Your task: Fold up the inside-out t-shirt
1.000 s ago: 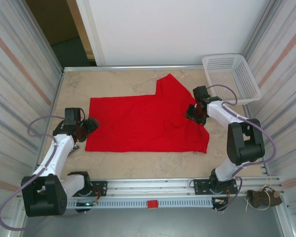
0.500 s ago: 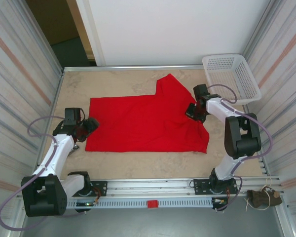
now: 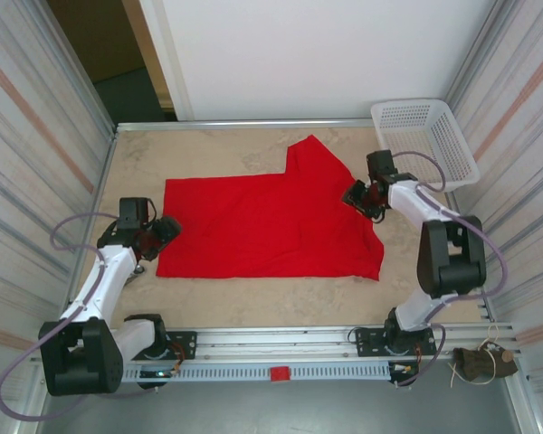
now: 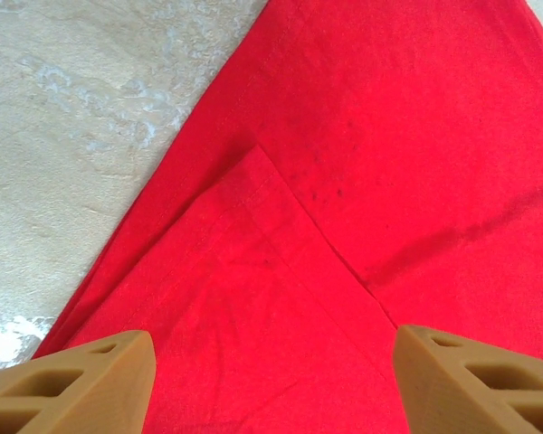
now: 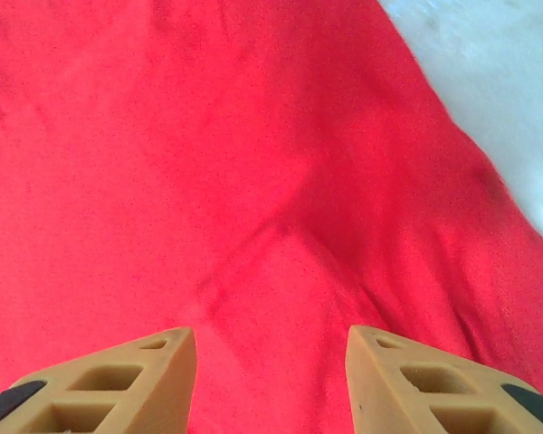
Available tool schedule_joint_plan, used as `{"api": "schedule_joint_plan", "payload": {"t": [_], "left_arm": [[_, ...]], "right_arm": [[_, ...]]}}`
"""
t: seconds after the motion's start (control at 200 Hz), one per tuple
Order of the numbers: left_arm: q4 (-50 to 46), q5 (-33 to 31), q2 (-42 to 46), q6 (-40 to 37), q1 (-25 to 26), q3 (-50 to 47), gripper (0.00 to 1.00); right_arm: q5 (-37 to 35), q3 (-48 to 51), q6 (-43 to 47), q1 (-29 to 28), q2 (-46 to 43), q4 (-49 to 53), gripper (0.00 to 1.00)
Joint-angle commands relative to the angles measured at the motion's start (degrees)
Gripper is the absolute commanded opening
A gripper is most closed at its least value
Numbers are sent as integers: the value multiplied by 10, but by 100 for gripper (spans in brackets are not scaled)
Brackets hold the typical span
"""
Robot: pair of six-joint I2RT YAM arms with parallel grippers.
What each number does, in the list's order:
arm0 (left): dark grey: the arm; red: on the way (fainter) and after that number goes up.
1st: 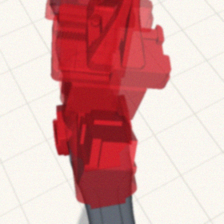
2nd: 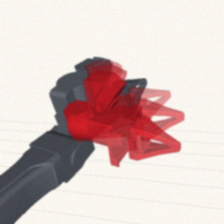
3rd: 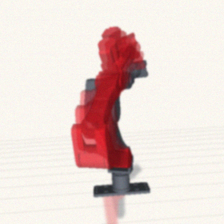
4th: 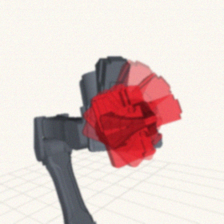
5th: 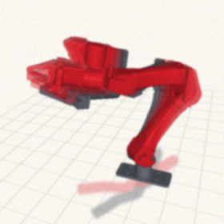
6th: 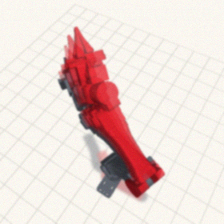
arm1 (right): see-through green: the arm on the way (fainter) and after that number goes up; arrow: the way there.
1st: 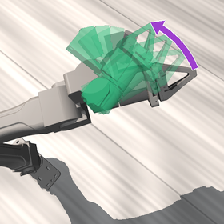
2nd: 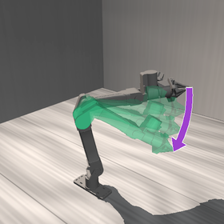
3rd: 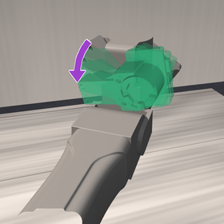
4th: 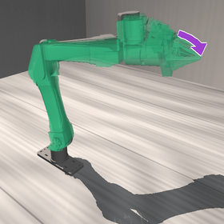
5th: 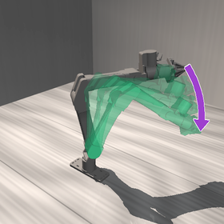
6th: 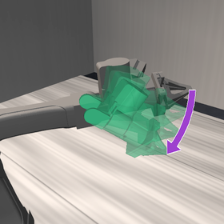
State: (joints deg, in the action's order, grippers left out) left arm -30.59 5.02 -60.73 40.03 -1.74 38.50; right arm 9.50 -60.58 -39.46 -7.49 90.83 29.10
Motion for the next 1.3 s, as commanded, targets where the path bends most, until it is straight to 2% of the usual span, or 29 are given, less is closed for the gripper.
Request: {"api": "schedule_joint_plan", "payload": {"t": [0.0, 0.125, 0.19, 0.346, 0.611, 0.807, 0.857, 0.912, 0.967, 0.997, 1.017, 1.082, 1.117, 1.293], "left_arm": [[-34, -18, 36, -5, 4, -8, 70], [-59, -36, 67, 18, 4, -41, 70], [-56, -36, 77, 37, 5, -62, 70], [-35, -24, 71, 68, 13, -93, 70], [5, -26, 25, 93, 31, -119, 68], [35, -28, -7, 118, 35, -141, 62], [40, -33, -12, 129, 34, -148, 58], [46, -36, -14, 134, 35, -152, 45], [46, -40, -14, 143, 34, -154, 24], [46, -44, -13, 148, 34, -155, 7], [45, -46, -13, 151, 35, -156, 0], [41, -50, -11, 158, 34, -157, 0], [37, -51, -9, 162, 35, -158, 0], [-3, -62, 36, 196, 34, -174, 0]], "right_arm": [[-32, 62, 0, -3, -106, 72, 46], [-61, 155, -23, -17, -207, 130, 49], [-80, 191, -46, -28, -251, 160, 54], [-114, 236, -113, -59, -313, 203, 58], [-131, 262, -187, -107, -283, 196, 59], [-157, 279, -197, -105, -246, 163, 59], [-163, 281, -197, -98, -237, 159, 55], [-163, 286, -201, -89, -234, 156, 46], [-157, 292, -209, -80, -244, 156, 34], [-157, 297, -215, -77, -253, 158, 27], [-156, 300, -221, -76, -261, 161, 22], [-156, 310, -238, -71, -286, 170, 6], [-156, 316, -249, -70, -303, 177, 0], [-168, 322, -300, -62, -385, 235, 0]]}}
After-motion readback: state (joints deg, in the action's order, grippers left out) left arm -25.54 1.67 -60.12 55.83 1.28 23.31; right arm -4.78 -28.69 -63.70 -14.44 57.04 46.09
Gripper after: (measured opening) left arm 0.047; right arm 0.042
